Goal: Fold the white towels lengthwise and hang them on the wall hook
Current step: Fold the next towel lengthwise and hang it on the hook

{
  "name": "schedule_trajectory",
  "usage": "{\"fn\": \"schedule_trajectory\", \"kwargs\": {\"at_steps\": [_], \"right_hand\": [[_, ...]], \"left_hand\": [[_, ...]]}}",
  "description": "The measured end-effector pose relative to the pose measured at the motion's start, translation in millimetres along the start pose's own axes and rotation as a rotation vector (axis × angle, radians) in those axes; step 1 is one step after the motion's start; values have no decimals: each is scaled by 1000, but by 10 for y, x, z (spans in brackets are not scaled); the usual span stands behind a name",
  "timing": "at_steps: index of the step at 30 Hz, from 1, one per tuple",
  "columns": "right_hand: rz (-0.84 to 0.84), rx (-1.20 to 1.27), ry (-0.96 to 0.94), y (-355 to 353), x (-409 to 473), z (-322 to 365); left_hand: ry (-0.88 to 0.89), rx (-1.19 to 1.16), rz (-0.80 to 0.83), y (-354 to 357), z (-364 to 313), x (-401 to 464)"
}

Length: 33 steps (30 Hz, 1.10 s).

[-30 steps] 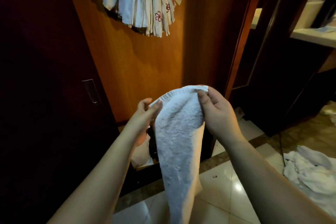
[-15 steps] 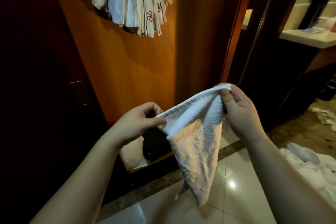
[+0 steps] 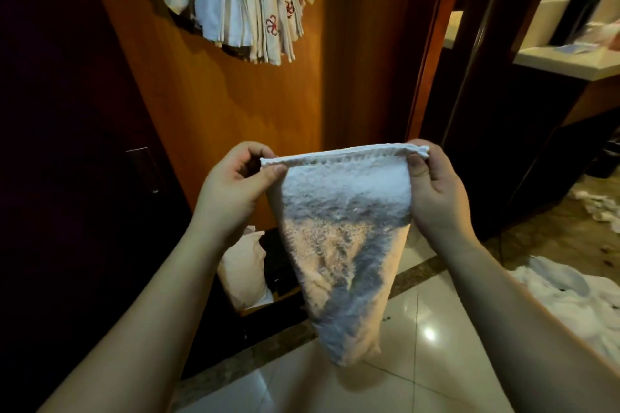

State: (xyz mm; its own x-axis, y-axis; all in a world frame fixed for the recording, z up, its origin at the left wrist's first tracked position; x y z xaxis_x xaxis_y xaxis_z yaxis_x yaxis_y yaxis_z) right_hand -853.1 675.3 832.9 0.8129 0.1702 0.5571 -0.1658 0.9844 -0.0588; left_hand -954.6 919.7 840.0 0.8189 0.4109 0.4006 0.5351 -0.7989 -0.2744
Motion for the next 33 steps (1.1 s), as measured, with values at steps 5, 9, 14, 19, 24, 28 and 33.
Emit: {"fn": "schedule_trajectory", "kwargs": {"at_steps": [5,9,14,19,24,28,33], "right_hand": [[-87,34,-71,57,18,163],[-78,69,-62,133,24,180],[-59,113,-27,130,-13,112],[111,178,28,121,-33,90],[348,467,368,155,-116,-161],[395,639,522,171,-176,-262],[406,958,679,269,-308,-288]], "left_hand": [[-23,-294,-85,-30,-197,27],[-259,-413,139,143,-86,-64],[-296,-469,81,56,-6,-95],[-309,-477,70,60,45,-130],[-305,-443,89,63,119,-178],[-255,-436,149,27,142,-232],[-225,-435,137,13,178,-300]]}}
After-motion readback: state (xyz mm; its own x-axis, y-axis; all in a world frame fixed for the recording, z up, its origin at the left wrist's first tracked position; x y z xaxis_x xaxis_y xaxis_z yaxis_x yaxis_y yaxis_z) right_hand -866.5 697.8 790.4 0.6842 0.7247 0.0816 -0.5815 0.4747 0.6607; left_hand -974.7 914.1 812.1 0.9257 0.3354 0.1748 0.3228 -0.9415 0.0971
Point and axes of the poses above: each hand's wrist, its own x-axis towards the middle knuckle, its own y-axis out of the palm, z = x × y, the point moved 4 cm from there along x, towards the middle knuckle, and after that the axes turned 12 degrees about x, right-handed, at the moved point
